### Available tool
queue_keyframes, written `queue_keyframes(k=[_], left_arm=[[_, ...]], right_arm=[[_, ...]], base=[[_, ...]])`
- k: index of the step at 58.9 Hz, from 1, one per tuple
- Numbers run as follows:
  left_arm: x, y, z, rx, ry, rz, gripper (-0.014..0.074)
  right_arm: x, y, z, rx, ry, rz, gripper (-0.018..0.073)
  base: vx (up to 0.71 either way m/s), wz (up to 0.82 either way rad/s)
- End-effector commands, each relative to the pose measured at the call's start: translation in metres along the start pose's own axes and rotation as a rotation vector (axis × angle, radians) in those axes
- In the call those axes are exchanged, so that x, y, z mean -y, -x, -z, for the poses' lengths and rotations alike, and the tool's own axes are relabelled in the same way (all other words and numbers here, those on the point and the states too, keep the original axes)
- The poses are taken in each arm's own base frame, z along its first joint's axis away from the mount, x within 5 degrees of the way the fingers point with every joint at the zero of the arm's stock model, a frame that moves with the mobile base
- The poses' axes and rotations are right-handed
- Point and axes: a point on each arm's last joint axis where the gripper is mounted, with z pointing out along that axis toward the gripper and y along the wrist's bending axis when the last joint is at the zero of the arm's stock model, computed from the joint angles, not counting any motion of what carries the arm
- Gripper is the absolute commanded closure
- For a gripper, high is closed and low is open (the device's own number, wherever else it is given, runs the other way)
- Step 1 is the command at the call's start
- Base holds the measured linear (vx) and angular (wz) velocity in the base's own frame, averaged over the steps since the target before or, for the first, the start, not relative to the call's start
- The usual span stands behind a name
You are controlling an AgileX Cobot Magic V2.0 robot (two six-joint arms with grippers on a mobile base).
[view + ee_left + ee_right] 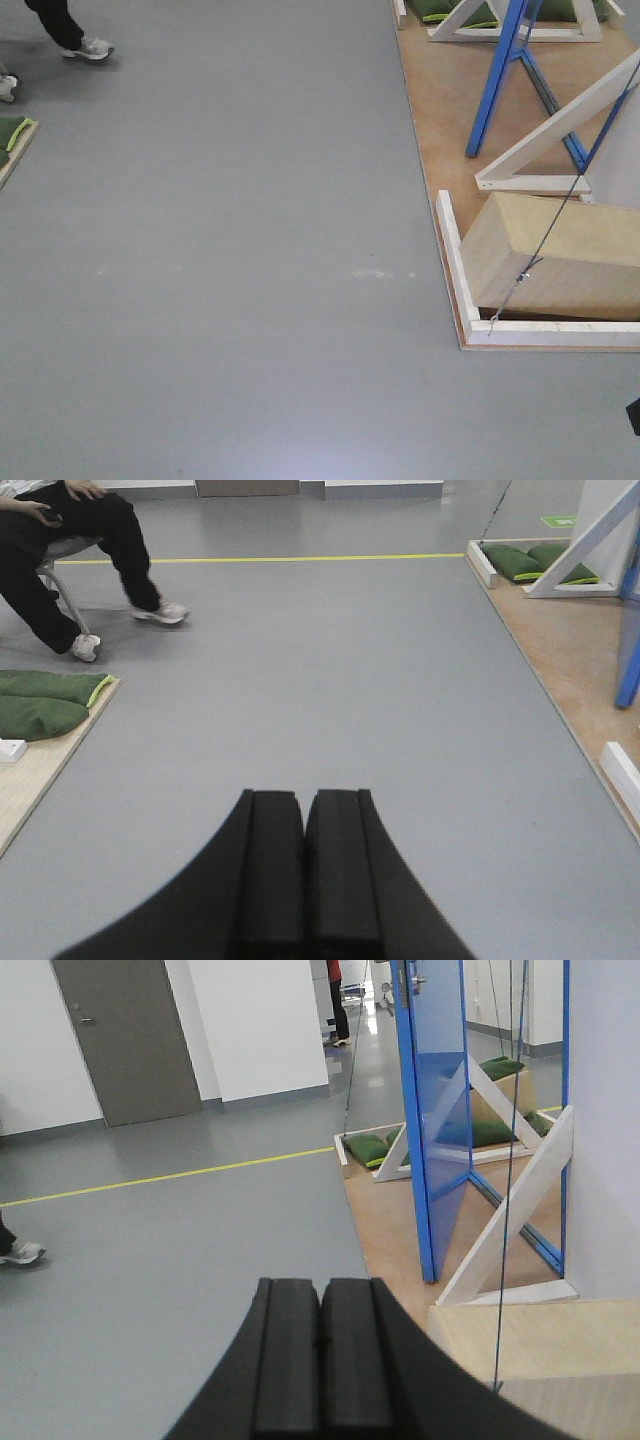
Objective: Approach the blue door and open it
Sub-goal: 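Drive the base forward toward the blue door frame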
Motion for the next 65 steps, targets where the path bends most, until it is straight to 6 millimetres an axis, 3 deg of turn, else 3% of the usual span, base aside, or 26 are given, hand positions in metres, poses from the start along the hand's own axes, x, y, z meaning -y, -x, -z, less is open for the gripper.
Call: queue_keyframes(k=[1, 65], left_arm=[[0.0, 0.0172, 0.0057, 0.128, -0.007, 0.008, 0.0524], [0.0, 0.0171, 0.0055, 0.126, -0.008, 0.008, 0.0524]], right_arm=[[-0.0016, 0.0113, 0.0023, 0.109, 0.012, 0.017, 0.0551], [-0.0016, 0.0113, 0.0023, 0.109, 0.012, 0.017, 0.0551]], base=[[0.46, 0.04], [0.49, -0.03]])
